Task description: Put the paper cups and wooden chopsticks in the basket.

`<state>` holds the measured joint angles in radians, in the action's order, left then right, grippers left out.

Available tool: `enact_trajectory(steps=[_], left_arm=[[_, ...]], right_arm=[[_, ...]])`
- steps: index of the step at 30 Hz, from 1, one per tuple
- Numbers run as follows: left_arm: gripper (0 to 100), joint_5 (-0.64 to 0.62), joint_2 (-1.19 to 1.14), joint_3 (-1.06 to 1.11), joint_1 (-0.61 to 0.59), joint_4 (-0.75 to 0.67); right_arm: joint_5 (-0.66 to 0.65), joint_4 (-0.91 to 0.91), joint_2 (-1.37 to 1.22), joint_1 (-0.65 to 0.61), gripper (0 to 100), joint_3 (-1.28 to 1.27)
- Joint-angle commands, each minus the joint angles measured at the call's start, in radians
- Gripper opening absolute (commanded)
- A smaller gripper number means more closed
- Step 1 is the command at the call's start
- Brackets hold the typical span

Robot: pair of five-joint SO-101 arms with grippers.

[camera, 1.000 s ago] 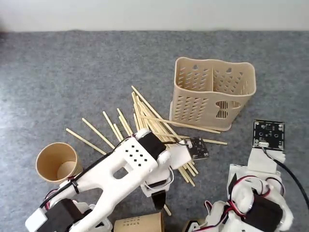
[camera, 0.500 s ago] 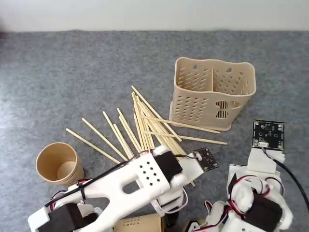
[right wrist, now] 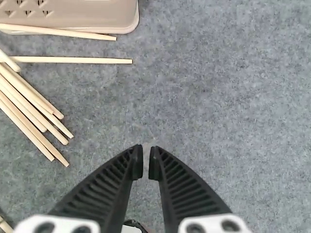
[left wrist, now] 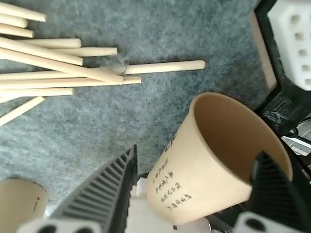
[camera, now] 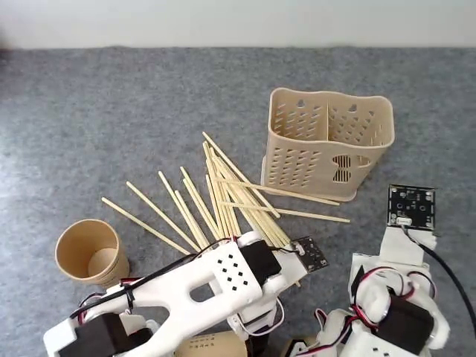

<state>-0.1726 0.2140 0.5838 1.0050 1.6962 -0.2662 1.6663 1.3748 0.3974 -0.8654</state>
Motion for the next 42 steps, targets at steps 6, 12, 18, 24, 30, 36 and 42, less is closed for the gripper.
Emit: enact_trajectory(steps=[6,12,18,24,30,36,42], left_arm=[[16,0.000,0.021,0.013,0.005,0.012],[2,0.000,0.021,0.015,0.005,0.012],[1,0.000,0.021,0.015,0.005,0.012],[2,-0.002,0.020,0.015,0.005,0.012],[20,-0.009,0.020,0.012,0.005,0.018],[27,-0.009,0.021,0.012,0.005,0.018],[27,-0.009,0.021,0.012,0.005,0.017]], right_arm=[[0.000,-0.022,0.004,0.005,4.2,0.006],[0.000,-0.022,0.004,0.005,4.2,0.006],[0.000,-0.021,0.004,0.005,0.9,0.006],[0.000,-0.021,0.004,0.005,0.9,0.006],[-0.002,-0.021,0.004,0.005,0.9,0.006],[-0.002,-0.021,0.004,0.005,0.9,0.006],[-0.002,-0.021,0.004,0.005,0.9,0.006]])
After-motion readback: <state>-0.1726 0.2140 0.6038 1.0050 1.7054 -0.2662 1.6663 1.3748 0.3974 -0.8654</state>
